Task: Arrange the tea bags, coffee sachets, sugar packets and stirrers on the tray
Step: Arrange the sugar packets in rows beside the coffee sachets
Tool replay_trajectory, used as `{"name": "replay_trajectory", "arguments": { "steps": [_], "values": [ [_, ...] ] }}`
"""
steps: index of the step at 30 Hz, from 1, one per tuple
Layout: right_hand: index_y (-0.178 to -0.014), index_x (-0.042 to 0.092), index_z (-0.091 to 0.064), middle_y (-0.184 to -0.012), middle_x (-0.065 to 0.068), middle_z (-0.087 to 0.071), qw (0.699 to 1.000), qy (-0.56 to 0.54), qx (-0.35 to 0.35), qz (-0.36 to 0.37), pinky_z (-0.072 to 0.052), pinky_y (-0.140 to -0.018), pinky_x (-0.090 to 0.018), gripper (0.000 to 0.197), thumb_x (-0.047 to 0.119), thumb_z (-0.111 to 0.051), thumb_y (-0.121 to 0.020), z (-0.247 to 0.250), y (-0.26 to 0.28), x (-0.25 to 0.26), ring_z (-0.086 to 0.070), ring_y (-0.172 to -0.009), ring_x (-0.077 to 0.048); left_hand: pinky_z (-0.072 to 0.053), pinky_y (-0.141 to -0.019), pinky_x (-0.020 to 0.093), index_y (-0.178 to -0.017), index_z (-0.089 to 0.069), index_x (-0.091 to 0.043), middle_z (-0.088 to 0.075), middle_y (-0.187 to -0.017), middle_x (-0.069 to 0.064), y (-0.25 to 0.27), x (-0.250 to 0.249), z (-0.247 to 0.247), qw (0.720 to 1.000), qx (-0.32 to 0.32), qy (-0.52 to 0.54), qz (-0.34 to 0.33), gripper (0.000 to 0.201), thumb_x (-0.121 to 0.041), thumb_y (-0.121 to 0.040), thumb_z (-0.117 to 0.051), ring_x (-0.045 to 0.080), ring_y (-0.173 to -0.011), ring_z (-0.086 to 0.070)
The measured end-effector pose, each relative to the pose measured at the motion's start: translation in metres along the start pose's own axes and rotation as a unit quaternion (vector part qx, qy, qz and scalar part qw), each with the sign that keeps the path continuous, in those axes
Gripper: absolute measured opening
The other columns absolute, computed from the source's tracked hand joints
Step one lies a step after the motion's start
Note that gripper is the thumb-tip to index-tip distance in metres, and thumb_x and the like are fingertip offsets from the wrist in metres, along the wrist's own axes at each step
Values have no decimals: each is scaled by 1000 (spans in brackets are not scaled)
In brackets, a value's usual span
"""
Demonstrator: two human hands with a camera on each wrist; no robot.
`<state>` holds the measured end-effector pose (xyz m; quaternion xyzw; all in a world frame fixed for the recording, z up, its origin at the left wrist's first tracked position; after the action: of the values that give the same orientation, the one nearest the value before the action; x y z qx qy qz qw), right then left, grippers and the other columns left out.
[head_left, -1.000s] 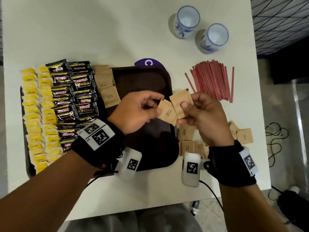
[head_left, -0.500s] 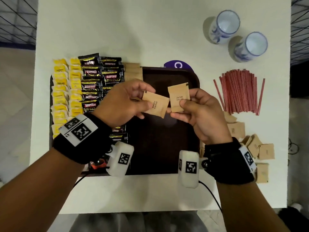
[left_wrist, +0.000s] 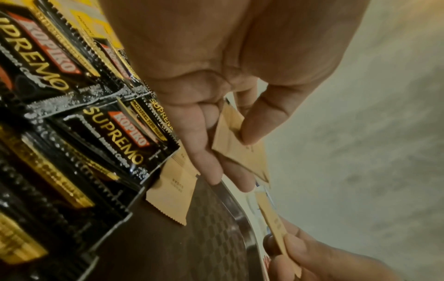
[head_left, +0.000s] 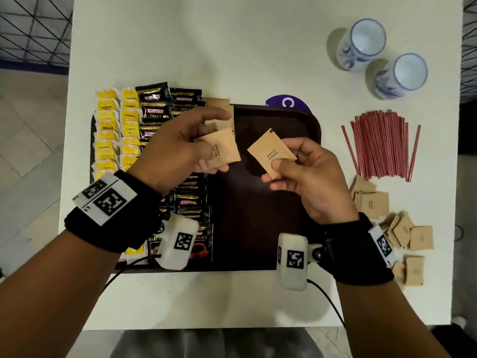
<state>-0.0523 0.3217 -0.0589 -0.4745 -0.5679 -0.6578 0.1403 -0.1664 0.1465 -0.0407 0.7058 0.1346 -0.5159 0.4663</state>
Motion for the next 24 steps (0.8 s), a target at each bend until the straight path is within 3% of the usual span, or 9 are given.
{"name": "replay_trajectory", "arguments": {
  "steps": [3,6,8,11,13,16,19,22,24],
  "values": [
    [-105,11,-61,-106,-15,-71,1000,1,-1,-5,-59,-56,-27,22,-6,-64,-91,-3,0,-1,-75,-74,-32,-58,-78,53,-105,-71,-17,-71,-100,9,0,0,0,1000,2,-5,9,47,16,-84,-45,36,-76,-73],
    [-101,10,-59,-105,-15,-71,1000,-2,3,-17,-60,-57,-29,19,-6,-63,-92,-7,0,-5,-76,-77,-33,-59,-78,51,-93,-72,-17,-73,-93,9,-2,6,4,1000,-22,-17,14,34,10,-86,-54,32,-77,-73],
    [-101,9,-59,-104,-14,-72,1000,8,3,-16,-59,-56,-29,18,-6,-63,-91,-8,-1,-6,-75,-73,-30,-60,-74,45,-83,-73,-23,-73,-92,7,-3,7,6,999,-34,-37,-4,31,5,-84,-60,26,-82,-73],
    [-96,11,-64,-96,-12,-73,998,58,-23,12,-48,-51,-25,17,-4,-67,-88,-3,-3,-6,-66,-63,-17,-52,-69,23,-75,-70,-28,-72,-81,-10,-5,4,8,995,-41,-83,-40,27,-2,-79,-67,6,-80,-68],
    [-89,15,-68,-94,-8,-74,994,99,-43,35,-45,-54,-20,17,-2,-71,-86,2,-6,-6,-64,-68,-11,-48,-68,19,-76,-67,-22,-70,-75,-14,-8,4,12,992,-55,-106,-49,21,-2,-76,-71,0,-74,-64],
    [-86,18,-71,-96,-6,-76,986,148,-50,57,-45,-61,-13,18,1,-74,-84,4,-10,-4,-70,-87,-14,-53,-64,29,-88,-60,-19,-68,-79,0,-10,2,19,984,-64,-149,-74,29,1,-72,-74,8,-71,-65],
    [-89,14,-74,-88,-3,-76,982,178,-32,59,-45,-59,-11,14,1,-72,-86,-1,-9,-2,-67,-74,-1,-56,-70,29,-106,-62,-25,-67,-93,2,-10,1,17,977,-41,-190,-91,42,5,-77,-69,8,-85,-68],
    [-94,10,-76,-82,1,-74,977,202,-2,65,-44,-54,-9,14,0,-69,-89,-9,-6,2,-63,-64,5,-54,-82,27,-105,-68,-39,-68,-95,-9,-14,-4,14,950,-43,-292,-105,32,-13,-87,-67,2,-89,-64],
    [-96,10,-77,-83,-2,-73,976,208,29,64,-44,-52,-10,16,-1,-66,-91,-16,-6,2,-62,-62,4,-50,-82,19,-106,-69,-41,-69,-95,-12,-17,-8,7,942,-12,-319,-104,28,-18,-92,-63,2,-88,-64]
  ]
}}
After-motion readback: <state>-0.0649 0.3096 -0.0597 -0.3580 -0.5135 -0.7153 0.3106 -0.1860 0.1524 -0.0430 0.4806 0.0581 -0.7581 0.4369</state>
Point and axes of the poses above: each hand's wrist, its own y-axis away from the middle knuckle, its own z-axis out of the back of the hand, x = y × z, the point moved 9 cm from there along -y, towards the middle knuckle
